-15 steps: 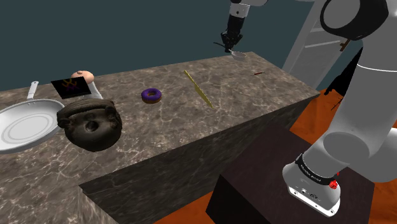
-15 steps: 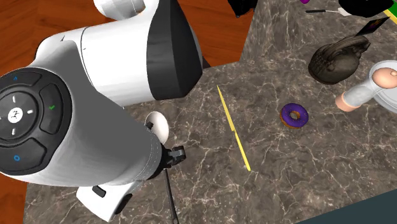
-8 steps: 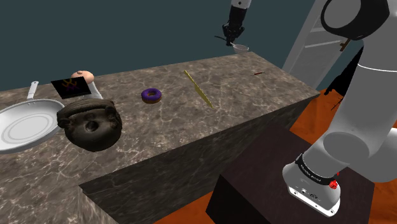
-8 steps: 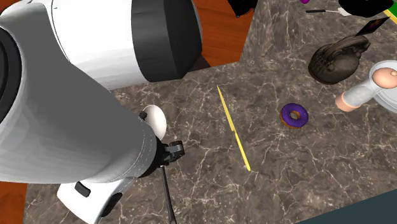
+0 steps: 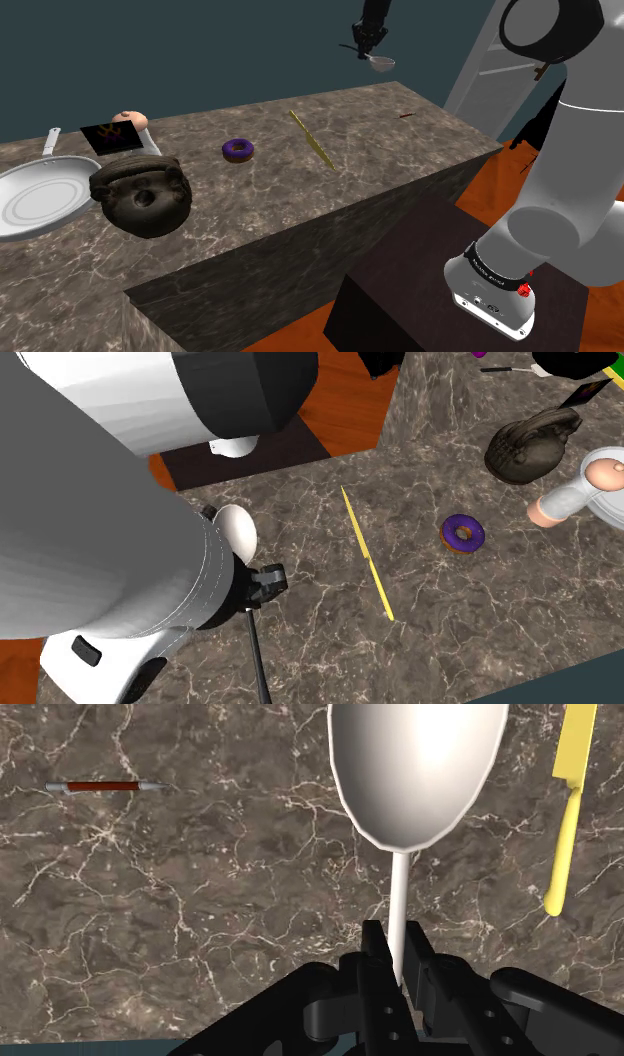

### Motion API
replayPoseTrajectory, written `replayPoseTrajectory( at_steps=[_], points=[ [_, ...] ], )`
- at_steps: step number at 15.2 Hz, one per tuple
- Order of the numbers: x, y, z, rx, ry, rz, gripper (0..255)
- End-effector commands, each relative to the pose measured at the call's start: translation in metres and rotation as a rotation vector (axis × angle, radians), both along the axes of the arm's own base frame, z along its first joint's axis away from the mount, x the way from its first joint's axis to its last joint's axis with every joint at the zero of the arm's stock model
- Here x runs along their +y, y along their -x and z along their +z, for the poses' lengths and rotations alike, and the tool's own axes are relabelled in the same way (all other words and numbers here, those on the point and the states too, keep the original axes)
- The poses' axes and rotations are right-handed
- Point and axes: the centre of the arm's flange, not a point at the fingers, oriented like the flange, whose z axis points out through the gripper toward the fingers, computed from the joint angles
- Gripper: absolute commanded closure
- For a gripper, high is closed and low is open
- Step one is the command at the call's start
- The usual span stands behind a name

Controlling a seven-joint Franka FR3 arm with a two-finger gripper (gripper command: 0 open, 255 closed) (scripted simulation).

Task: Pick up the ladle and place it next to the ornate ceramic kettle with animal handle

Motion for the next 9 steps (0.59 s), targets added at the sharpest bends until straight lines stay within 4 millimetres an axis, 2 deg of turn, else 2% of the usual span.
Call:
replayPoseTrajectory(
  at_steps=[1,9],
  points=[
    [0.000,0.001,0.012,0.000,0.000,0.000,255],
    [0.000,0.001,0.054,0.000,0.000,0.000,255]
  ],
)
